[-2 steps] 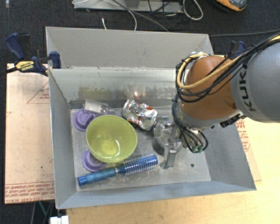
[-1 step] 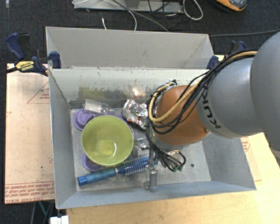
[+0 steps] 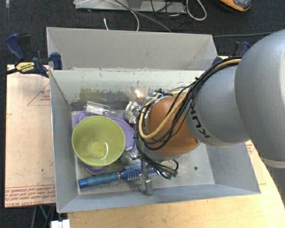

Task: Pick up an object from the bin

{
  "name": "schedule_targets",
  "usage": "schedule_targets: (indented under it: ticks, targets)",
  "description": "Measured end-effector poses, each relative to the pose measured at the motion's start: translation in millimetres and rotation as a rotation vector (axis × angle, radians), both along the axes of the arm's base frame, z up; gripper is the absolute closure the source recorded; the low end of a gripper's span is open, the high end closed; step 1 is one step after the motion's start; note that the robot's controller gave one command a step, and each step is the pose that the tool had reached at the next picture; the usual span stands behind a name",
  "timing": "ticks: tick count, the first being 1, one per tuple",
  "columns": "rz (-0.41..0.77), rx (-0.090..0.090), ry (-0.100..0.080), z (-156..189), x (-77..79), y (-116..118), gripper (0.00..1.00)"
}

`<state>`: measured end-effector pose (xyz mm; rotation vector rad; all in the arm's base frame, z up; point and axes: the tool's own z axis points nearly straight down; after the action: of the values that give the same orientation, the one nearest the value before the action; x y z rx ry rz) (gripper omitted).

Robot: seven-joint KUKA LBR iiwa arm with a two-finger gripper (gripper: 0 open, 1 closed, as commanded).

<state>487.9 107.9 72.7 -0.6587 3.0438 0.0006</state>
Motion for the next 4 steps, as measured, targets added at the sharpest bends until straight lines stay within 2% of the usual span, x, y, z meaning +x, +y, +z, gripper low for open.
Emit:
schedule_targets:
  ticks: [1, 2, 3, 4]
  targets:
    - [-0.126, 0.001, 0.011, -0.8, 1.8, 0.6, 0.0]
    - [-0.008, 0.003, -0.007, 0.8, 2.2, 0.9, 0.0]
    - [-0.117, 0.003, 0.008, -1.3, 2.2, 1.2, 1.0]
    - [-0.117, 0.003, 0.008, -1.1, 2.2, 1.1, 1.0]
